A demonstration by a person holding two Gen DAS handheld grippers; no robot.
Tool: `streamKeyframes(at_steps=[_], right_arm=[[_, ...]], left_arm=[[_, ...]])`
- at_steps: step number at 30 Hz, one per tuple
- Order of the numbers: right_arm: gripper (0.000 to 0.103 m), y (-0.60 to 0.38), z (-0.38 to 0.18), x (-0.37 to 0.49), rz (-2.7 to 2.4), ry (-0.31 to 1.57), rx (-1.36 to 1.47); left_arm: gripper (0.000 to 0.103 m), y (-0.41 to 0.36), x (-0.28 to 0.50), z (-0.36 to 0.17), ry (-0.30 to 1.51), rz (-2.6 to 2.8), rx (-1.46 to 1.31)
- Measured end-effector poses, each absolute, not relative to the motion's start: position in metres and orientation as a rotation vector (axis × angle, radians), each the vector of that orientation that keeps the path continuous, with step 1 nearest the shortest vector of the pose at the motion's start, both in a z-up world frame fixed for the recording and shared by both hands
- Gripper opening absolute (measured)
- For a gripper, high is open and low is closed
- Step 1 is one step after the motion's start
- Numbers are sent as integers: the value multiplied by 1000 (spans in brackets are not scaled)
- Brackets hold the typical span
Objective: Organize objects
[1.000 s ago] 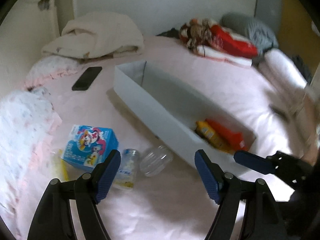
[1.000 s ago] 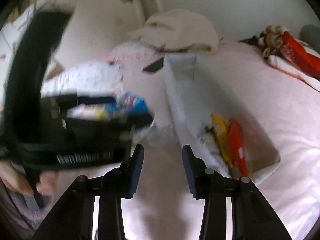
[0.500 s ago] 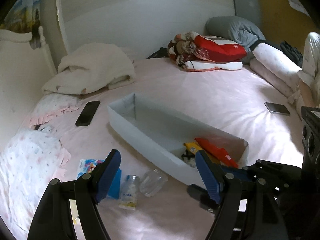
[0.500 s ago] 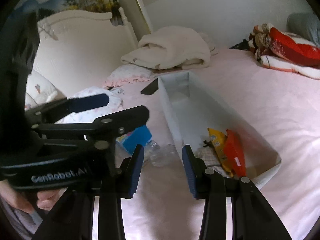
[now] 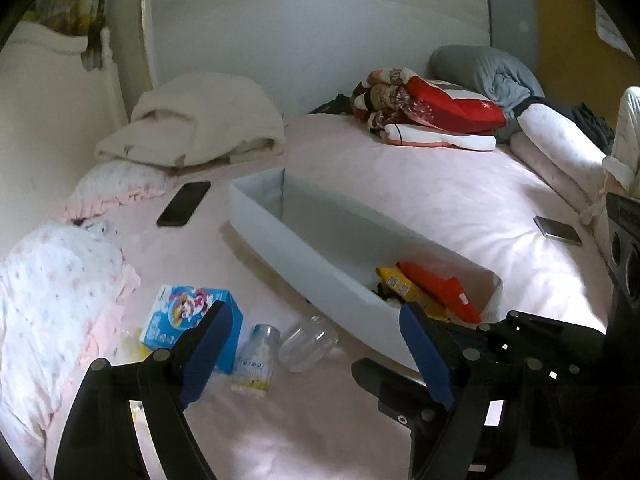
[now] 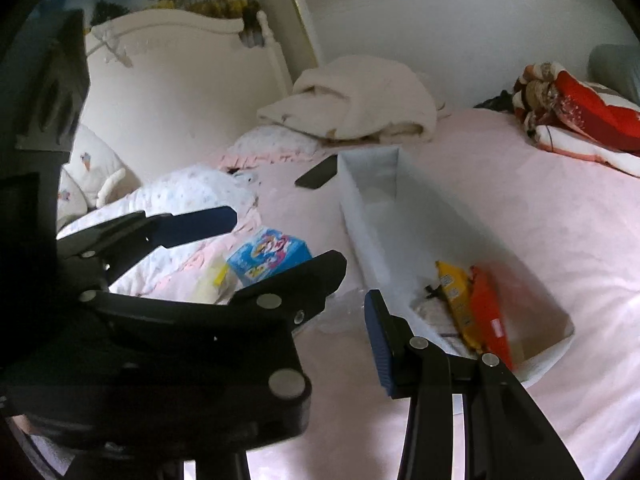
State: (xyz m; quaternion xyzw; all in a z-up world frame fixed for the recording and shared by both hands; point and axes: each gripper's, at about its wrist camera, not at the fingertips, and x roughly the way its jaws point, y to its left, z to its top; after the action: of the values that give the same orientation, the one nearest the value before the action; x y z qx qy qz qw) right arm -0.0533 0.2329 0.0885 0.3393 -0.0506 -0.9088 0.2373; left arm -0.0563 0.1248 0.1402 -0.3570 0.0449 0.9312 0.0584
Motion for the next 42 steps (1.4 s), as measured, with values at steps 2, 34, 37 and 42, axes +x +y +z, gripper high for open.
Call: streamKeyframes(at_steps=[2,34,37,42], right_arm=[[41,230,87,-53,-2492,-124,940],[41,167,22,-83,-2472,90,1207],[41,166,18,-100,-2522,114,1197],[42,155,-4,-130,-2550,9,1384]], left_arm=[[85,122,-57,138,135,2809,-1096],[84,-29,-21,68,-58,2911,-1493],[84,-33,-22,68,-120,2900,-1493],[84,-33,-15,70,-128,2914,-1481]])
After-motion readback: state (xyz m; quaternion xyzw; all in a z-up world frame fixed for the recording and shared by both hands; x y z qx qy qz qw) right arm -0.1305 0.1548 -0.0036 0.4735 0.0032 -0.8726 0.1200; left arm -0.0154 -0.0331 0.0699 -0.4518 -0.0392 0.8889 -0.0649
